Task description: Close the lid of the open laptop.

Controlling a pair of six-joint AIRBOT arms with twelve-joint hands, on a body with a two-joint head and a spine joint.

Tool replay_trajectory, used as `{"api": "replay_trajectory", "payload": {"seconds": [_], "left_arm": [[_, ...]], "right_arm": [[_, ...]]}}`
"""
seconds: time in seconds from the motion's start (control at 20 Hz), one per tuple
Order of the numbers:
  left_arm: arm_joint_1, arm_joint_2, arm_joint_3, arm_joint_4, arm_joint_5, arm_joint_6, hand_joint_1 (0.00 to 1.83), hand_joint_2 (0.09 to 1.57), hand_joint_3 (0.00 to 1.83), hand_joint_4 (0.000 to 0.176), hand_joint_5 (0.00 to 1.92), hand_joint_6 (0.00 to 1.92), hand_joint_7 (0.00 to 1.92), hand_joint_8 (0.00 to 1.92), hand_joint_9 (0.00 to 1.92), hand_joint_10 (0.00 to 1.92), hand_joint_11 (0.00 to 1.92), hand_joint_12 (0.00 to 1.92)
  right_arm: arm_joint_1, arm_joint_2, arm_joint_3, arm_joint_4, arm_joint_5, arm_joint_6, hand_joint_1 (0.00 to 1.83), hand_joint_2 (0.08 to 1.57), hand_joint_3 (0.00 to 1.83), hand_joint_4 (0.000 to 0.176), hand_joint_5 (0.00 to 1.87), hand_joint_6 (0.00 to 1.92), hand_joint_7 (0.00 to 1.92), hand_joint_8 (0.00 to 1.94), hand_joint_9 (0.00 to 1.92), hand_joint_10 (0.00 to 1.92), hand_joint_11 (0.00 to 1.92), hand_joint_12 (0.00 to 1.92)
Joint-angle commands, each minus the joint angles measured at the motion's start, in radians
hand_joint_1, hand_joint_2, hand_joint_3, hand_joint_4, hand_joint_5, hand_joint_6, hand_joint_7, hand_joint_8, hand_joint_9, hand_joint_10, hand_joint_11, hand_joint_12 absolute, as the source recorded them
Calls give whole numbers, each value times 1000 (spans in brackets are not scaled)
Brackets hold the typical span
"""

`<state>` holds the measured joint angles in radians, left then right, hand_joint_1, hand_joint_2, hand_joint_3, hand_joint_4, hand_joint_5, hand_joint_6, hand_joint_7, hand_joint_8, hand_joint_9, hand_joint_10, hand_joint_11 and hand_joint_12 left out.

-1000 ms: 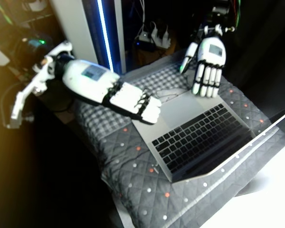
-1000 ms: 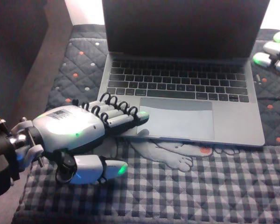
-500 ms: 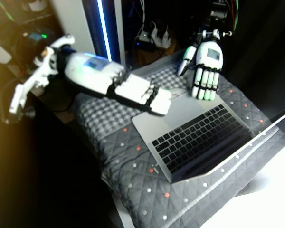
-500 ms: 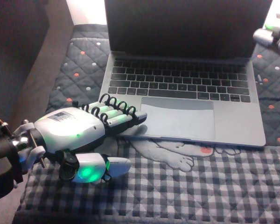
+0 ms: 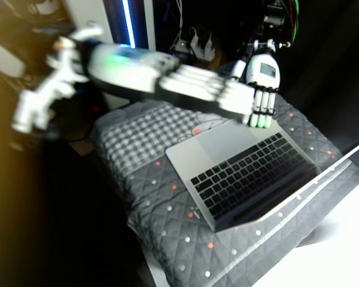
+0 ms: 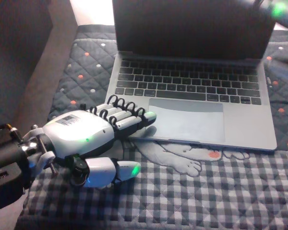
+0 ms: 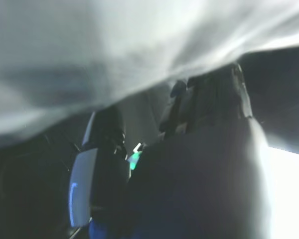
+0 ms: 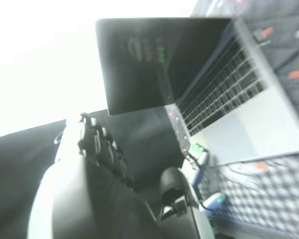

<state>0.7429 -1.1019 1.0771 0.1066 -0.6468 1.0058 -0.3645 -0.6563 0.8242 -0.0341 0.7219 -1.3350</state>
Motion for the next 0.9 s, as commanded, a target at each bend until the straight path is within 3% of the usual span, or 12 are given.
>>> {"api": "replay_trajectory", "payload": {"seconds": [0.0, 0.05, 0.15, 0.2, 0.25, 0.3, 0.35, 0.45, 0.5, 0.65, 0.8, 0.85], "left_arm": [[-9, -16, -3, 12, -25, -15, 141, 1379, 1, 32, 2, 0, 7, 1, 0, 0, 0, 0], [-11, -18, -2, 13, -22, -16, 159, 1375, 0, 32, 6, 2, 16, 4, 0, 0, 0, 0], [-10, -10, -2, 13, -27, -21, 140, 1374, 0, 45, 0, 0, 11, 1, 1, 0, 0, 0], [-2, -2, -5, 13, -36, -26, 140, 1375, 0, 44, 0, 0, 12, 1, 0, 0, 0, 0], [20, 8, -6, 11, -58, -47, 130, 1372, 0, 55, 0, 0, 3, 0, 0, 0, 0, 0], [24, 10, -6, 10, -64, -53, 128, 1371, 0, 61, 0, 0, 0, 0, 0, 0, 0, 0], [23, 10, -6, 10, -59, -52, 155, 1368, 0, 52, 0, 0, 0, 0, 0, 0, 0, 0], [22, 7, -4, 10, -51, -52, 126, 1365, 0, 58, 0, 0, 0, 0, 0, 0, 0, 0], [23, 5, -1, 10, -52, -52, 139, 1367, 0, 51, 2, 1, 7, 2, 1, 0, 0, 0], [26, -2, 1, 10, -49, -52, 171, 1362, 0, 66, 0, 0, 0, 0, 0, 0, 0, 0], [25, -7, 3, 10, -43, -52, 156, 1361, 0, 62, 1, 0, 0, 0, 0, 0, 0, 0], [25, -8, 4, 10, -40, -52, 171, 1362, 0, 69, 0, 0, 0, 0, 0, 0, 0, 0]], "right_arm": [[12, 9, 4, 14, 85, -2, 354, 1392, 12, 15, 0, 0, 0, 0, 0, 0, 0, 1875], [17, 5, 9, 15, 67, -2, 370, 1396, 13, 4, 0, 0, 0, 0, 0, 0, 0, 1912], [65, -37, 41, 7, -24, -3, 280, 1417, 21, 60, 0, 0, 0, 0, 0, 0, 0, 1921], [92, -60, 54, -5, -66, -9, 306, 1432, 25, 76, 0, 0, 0, 0, 0, 0, 0, 1921], [167, -102, 71, -18, -161, -60, 243, 1449, 30, 55, 0, 0, 0, 0, 0, 0, 0, 1921], [227, -127, 68, -12, -234, -145, 246, 1446, 25, 54, 0, 0, 0, 0, 0, 0, 0, 1921], [229, -132, 65, 12, -243, -180, 243, 1440, 21, 50, 0, 0, 0, 0, 0, 0, 0, 1921], [231, -136, 67, 12, -243, -187, 194, 1425, 13, 26, 0, 0, 0, 0, 0, 0, 0, 1921], [233, -137, 67, 12, -242, -187, 164, 1430, 15, 26, 0, 0, 0, 0, 0, 0, 0, 1921], [236, -139, 69, 11, -234, -189, 246, 1437, 15, 35, 0, 0, 0, 0, 0, 0, 0, 1921], [239, -147, 75, 11, -230, -190, 278, 1434, 11, 27, 0, 0, 0, 0, 0, 0, 0, 1921], [240, -153, 80, 12, -230, -189, 245, 1436, 10, 39, 0, 0, 0, 0, 0, 0, 0, 1921]]}}
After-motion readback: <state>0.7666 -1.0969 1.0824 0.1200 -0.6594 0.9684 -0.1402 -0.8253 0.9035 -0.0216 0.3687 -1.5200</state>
